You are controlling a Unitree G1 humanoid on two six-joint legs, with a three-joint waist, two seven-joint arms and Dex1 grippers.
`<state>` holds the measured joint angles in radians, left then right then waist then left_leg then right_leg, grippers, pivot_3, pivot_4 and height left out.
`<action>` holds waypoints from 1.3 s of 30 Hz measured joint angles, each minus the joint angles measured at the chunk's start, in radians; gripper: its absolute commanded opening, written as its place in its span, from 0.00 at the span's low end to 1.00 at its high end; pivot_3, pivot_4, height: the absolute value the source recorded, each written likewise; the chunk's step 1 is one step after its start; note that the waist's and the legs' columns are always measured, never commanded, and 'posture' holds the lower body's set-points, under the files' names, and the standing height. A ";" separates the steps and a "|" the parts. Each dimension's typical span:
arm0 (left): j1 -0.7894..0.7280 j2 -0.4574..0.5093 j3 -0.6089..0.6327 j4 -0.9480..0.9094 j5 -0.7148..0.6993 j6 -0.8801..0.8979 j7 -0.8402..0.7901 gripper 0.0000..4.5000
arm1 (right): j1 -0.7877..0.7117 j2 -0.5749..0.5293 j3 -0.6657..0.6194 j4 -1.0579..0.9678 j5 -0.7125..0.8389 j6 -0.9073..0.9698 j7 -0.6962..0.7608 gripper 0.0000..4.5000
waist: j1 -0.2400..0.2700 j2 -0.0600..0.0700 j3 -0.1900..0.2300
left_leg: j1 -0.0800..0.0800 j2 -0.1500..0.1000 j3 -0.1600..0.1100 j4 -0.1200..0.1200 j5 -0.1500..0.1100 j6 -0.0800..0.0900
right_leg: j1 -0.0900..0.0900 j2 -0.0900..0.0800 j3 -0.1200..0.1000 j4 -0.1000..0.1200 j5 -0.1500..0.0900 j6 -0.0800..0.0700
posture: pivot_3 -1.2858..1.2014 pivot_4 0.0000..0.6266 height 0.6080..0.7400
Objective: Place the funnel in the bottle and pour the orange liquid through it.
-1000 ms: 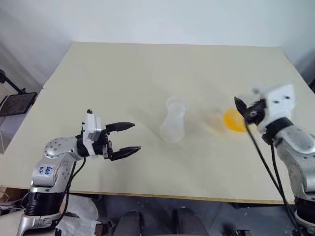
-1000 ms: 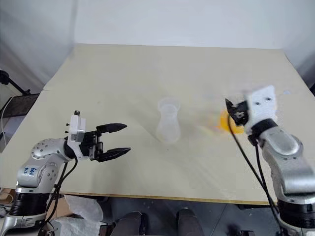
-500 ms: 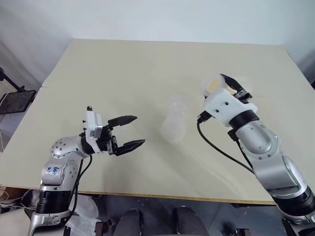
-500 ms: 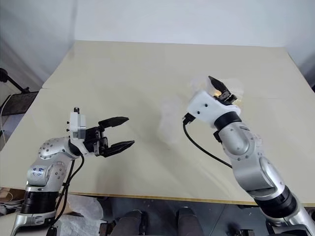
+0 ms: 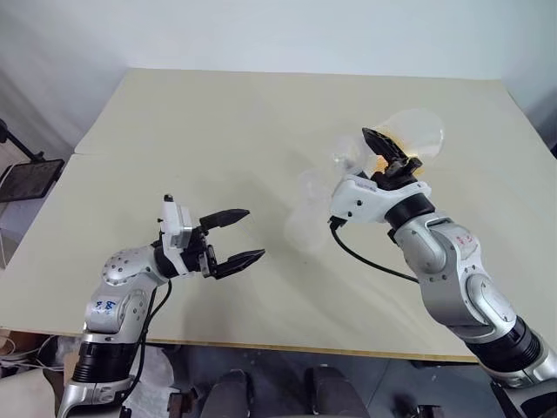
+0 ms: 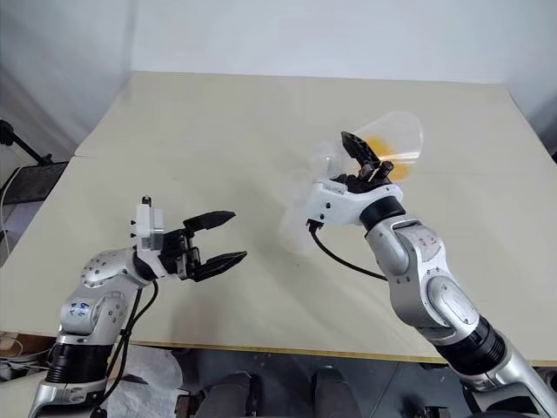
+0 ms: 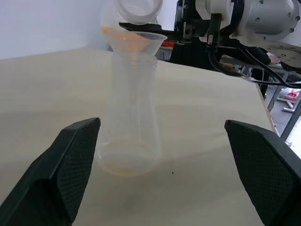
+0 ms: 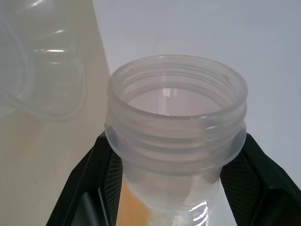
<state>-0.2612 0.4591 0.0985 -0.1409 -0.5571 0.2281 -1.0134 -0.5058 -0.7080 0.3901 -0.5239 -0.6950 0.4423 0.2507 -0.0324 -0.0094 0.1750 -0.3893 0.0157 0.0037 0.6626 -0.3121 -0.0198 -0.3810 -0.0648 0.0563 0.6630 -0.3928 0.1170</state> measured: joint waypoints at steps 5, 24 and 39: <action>0.000 -0.003 -0.001 0.000 0.000 0.000 0.010 1.00 | 0.002 0.012 -0.001 0.021 -0.092 -0.067 0.016 0.54 | 0.000 0.000 0.000 | 0.000 0.000 0.000 0.000 0.000 0.000 | 0.000 0.000 0.000 0.000 0.000 0.000 | 0.52 0.24 1.00; -0.001 -0.014 -0.020 0.000 0.000 0.000 0.018 1.00 | 0.018 0.029 -0.059 0.061 -0.305 -0.265 0.022 0.54 | -0.001 0.000 0.000 | 0.000 0.000 0.000 0.001 0.000 -0.001 | 0.000 0.001 0.000 0.002 0.000 0.000 | 0.52 0.24 1.00; -0.001 -0.015 -0.031 -0.003 -0.001 0.004 0.030 1.00 | 0.033 0.049 -0.093 0.094 -0.353 -0.336 0.029 0.54 | -0.001 0.000 0.000 | 0.001 0.000 0.001 0.001 0.000 -0.001 | 0.000 0.001 0.000 0.003 0.000 0.000 | 0.52 0.24 1.00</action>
<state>-0.2627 0.4436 0.0677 -0.1439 -0.5581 0.2316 -0.9835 -0.4730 -0.6585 0.2973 -0.4301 -1.0476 0.1058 0.2795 -0.0334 -0.0095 0.1750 -0.3886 0.0156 0.0042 0.6637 -0.3117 -0.0204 -0.3811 -0.0639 0.0564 0.6662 -0.3928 0.1170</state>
